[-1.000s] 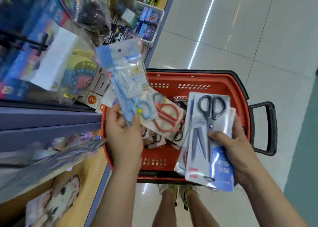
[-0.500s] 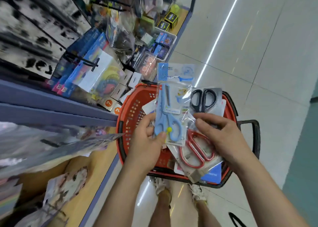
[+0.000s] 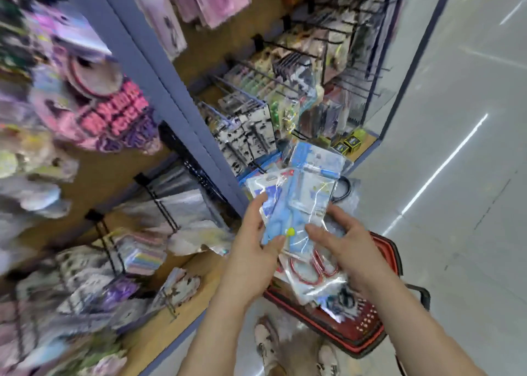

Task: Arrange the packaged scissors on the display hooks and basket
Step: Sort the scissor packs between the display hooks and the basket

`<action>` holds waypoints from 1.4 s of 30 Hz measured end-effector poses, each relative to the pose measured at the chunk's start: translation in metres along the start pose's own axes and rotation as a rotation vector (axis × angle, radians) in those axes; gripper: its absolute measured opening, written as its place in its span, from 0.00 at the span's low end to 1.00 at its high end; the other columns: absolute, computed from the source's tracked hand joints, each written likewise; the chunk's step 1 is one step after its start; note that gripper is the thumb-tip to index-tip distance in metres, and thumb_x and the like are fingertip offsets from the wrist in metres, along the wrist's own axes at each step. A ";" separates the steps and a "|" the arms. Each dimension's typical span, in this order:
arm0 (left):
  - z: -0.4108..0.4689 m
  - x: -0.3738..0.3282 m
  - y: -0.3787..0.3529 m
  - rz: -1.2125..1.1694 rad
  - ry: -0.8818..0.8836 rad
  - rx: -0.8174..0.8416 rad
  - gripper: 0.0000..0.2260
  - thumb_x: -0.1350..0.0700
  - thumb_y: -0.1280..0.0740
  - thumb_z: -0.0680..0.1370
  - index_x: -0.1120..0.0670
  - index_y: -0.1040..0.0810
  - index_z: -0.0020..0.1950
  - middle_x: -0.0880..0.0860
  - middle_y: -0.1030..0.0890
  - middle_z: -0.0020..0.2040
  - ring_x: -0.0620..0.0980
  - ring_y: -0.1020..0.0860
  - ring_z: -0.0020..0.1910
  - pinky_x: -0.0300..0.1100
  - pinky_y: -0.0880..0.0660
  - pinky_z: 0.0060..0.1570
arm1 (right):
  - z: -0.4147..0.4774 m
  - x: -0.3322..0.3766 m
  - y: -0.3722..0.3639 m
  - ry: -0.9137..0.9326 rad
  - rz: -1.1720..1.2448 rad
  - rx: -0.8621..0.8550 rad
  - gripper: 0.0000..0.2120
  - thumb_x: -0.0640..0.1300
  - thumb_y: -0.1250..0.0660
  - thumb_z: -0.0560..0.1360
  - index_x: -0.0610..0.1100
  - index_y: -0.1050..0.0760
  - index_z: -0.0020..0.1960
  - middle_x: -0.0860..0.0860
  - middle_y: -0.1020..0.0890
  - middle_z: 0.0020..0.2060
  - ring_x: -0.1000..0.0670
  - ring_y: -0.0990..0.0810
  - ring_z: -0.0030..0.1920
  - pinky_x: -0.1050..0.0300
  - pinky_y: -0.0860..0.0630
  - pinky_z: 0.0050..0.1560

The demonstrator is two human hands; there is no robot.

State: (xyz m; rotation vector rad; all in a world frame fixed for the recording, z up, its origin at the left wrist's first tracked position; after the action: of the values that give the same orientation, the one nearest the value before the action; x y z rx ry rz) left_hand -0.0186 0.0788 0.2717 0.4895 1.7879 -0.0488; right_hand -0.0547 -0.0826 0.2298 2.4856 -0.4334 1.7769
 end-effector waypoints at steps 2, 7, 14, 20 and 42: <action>-0.026 -0.025 0.018 -0.016 -0.045 -0.038 0.32 0.61 0.32 0.76 0.35 0.37 0.73 0.44 0.29 0.73 0.43 0.27 0.68 0.53 0.28 0.67 | -0.016 0.027 -0.021 -0.015 0.004 0.105 0.07 0.40 0.28 0.74 0.51 0.22 0.46 0.66 0.15 0.36 0.65 0.17 0.41 0.72 0.25 0.42; -0.088 -0.054 0.068 -0.084 -0.081 -0.129 0.30 0.69 0.34 0.78 0.43 0.36 0.73 0.42 0.23 0.64 0.37 0.22 0.60 0.37 0.24 0.56 | -0.057 0.079 -0.085 -0.001 -0.040 0.381 0.10 0.43 0.29 0.73 0.46 0.18 0.54 0.47 0.13 0.51 0.46 0.15 0.51 0.53 0.20 0.53; -0.176 -0.077 0.183 0.127 -0.140 -0.641 0.21 0.61 0.27 0.74 0.43 0.24 0.63 0.46 0.21 0.59 0.40 0.24 0.55 0.38 0.26 0.56 | -0.098 0.118 -0.173 0.207 -0.309 0.536 0.11 0.46 0.28 0.75 0.50 0.18 0.58 0.56 0.14 0.53 0.55 0.17 0.55 0.53 0.24 0.61; -0.248 -0.112 0.279 -0.023 -0.311 -0.854 0.12 0.55 0.28 0.76 0.48 0.22 0.59 0.43 0.19 0.44 0.38 0.22 0.43 0.35 0.25 0.48 | -0.162 0.127 -0.264 0.388 -0.440 0.666 0.09 0.47 0.28 0.75 0.48 0.18 0.55 0.55 0.14 0.51 0.60 0.18 0.52 0.58 0.23 0.57; -0.439 -0.115 0.523 -0.425 -0.462 -1.187 0.03 0.60 0.31 0.78 0.56 0.18 0.46 0.57 0.15 0.45 0.55 0.19 0.42 0.58 0.21 0.51 | -0.327 0.150 -0.526 0.567 -0.412 0.868 0.11 0.45 0.22 0.69 0.51 0.19 0.49 0.59 0.14 0.42 0.58 0.16 0.42 0.62 0.21 0.45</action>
State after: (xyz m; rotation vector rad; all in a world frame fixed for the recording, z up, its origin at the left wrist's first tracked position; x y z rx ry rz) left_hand -0.2156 0.6456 0.6175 -0.7021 1.1570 0.5345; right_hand -0.1751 0.4608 0.5410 1.9864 0.9909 2.6520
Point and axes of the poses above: each hand's wrist, its own z-axis towards the middle knuckle, its own y-axis out of the back of the hand, x = y × z, the point moved 8 cm from there along z, towards the middle knuckle
